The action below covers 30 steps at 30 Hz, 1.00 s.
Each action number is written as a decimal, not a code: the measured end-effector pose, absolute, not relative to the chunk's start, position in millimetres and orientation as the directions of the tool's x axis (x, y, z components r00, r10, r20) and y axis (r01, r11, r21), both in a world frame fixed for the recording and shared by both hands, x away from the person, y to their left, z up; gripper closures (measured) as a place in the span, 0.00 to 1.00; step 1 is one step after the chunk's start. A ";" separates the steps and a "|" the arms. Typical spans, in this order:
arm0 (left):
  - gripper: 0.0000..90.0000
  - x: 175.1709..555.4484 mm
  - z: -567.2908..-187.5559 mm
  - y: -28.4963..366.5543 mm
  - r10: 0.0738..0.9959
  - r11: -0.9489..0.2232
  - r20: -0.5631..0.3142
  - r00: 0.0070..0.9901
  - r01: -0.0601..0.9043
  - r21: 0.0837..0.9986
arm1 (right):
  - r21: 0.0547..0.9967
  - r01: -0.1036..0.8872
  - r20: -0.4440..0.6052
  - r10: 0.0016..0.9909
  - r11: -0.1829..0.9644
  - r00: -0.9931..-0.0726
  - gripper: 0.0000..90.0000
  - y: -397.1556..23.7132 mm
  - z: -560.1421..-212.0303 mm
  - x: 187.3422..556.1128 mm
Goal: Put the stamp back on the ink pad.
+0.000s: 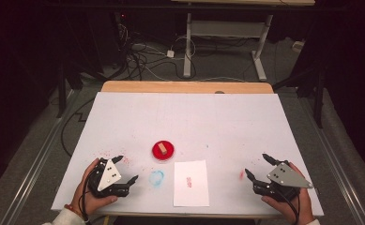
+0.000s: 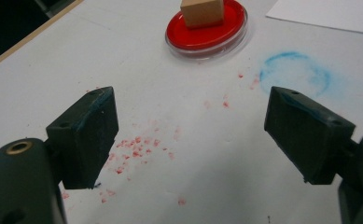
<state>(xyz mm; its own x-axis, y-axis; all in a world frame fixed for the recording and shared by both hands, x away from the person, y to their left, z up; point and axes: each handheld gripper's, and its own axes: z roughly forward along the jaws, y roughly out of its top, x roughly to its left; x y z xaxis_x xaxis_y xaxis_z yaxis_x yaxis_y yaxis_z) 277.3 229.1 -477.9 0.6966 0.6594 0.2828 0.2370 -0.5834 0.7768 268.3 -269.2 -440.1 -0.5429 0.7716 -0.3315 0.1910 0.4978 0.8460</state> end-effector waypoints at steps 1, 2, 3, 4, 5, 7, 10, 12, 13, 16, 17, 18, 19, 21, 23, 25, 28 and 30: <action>0.19 277.4 -478.1 228.9 0.658 -0.587 0.286 0.696 0.237 0.774 | 0.846 0.192 -0.331 0.771 0.498 -0.544 0.30 -268.8 -440.3 268.2; 0.19 277.4 -478.2 228.7 0.657 -0.589 0.287 0.697 0.236 0.773 | 0.845 0.190 -0.331 0.769 0.499 -0.546 0.30 -268.3 -440.5 268.1; 0.19 277.6 -478.4 228.5 0.655 -0.589 0.285 0.700 0.237 0.772 | 0.843 0.191 -0.334 0.768 0.503 -0.547 0.30 -267.8 -440.8 268.2; 0.19 277.9 -478.6 228.2 0.652 -0.593 0.286 0.702 0.237 0.770 | 0.843 0.192 -0.334 0.768 0.503 -0.547 0.30 -267.6 -441.2 268.5; 0.19 278.1 -478.9 228.0 0.652 -0.593 0.286 0.703 0.237 0.769 | 0.843 0.192 -0.332 0.767 0.503 -0.549 0.30 -267.8 -441.4 268.7; 0.19 278.2 -478.6 228.1 0.654 -0.590 0.282 0.703 0.240 0.771 | 0.844 0.193 -0.330 0.768 0.500 -0.549 0.30 -268.5 -441.4 269.0; 0.19 277.8 -478.5 227.9 0.652 -0.592 0.283 0.703 0.239 0.770 | 0.845 0.196 -0.327 0.771 0.498 -0.547 0.30 -269.0 -441.4 269.0; 0.19 277.3 -478.5 227.6 0.651 -0.592 0.282 0.704 0.239 0.769 | 0.844 0.191 -0.331 0.767 0.501 -0.549 0.30 -268.7 -441.2 268.7; 0.19 277.2 -478.4 227.5 0.651 -0.592 0.282 0.704 0.239 0.769 | 0.844 0.192 -0.330 0.768 0.500 -0.549 0.30 -268.5 -441.2 268.5; 0.19 277.2 -478.3 227.6 0.651 -0.591 0.281 0.706 0.239 0.770 | 0.844 0.191 -0.331 0.767 0.501 -0.549 0.30 -268.6 -441.3 268.6; 0.19 277.4 -478.4 227.5 0.651 -0.592 0.281 0.705 0.240 0.770 | 0.844 0.191 -0.331 0.767 0.501 -0.549 0.30 -268.7 -441.3 268.7; 0.19 277.5 -478.6 227.5 0.651 -0.592 0.281 0.706 0.240 0.769 | 0.844 0.192 -0.330 0.768 0.500 -0.549 0.30 -268.7 -441.3 268.8; 0.19 277.7 -478.6 227.6 0.650 -0.593 0.280 0.707 0.241 0.768 | 0.844 0.192 -0.330 0.767 0.501 -0.550 0.30 -268.6 -441.5 268.9; 0.19 277.9 -478.6 227.6 0.650 -0.593 0.279 0.707 0.242 0.768 | 0.843 0.192 -0.331 0.766 0.502 -0.551 0.30 -268.3 -441.9 269.1; 0.19 278.3 -478.3 227.7 0.650 -0.590 0.275 0.708 0.243 0.770 | 0.843 0.195 -0.329 0.767 0.502 -0.551 0.30 -268.4 -442.3 269.4; 0.19 279.1 -477.8 228.1 0.654 -0.579 0.263 0.709 0.246 0.777 | 0.843 0.196 -0.328 0.767 0.501 -0.552 0.30 -268.9 -442.9 269.8; 0.19 280.3 -477.8 228.6 0.659 -0.570 0.252 0.708 0.252 0.782 | 0.842 0.200 -0.326 0.769 0.501 -0.550 0.30 -269.1 -443.6 270.9; 0.19 281.0 -478.1 228.8 0.659 -0.571 0.252 0.708 0.253 0.781 | 0.841 0.198 -0.329 0.767 0.503 -0.551 0.30 -268.6 -443.5 270.6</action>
<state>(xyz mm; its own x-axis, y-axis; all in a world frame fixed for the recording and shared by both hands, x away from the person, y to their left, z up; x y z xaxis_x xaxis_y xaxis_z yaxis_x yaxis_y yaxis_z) 281.0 228.8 -478.1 0.7082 0.6595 0.2520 0.2534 -0.5707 0.7811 270.6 -268.6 -443.5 -0.5506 0.7671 -0.3292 0.1982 0.5032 0.8412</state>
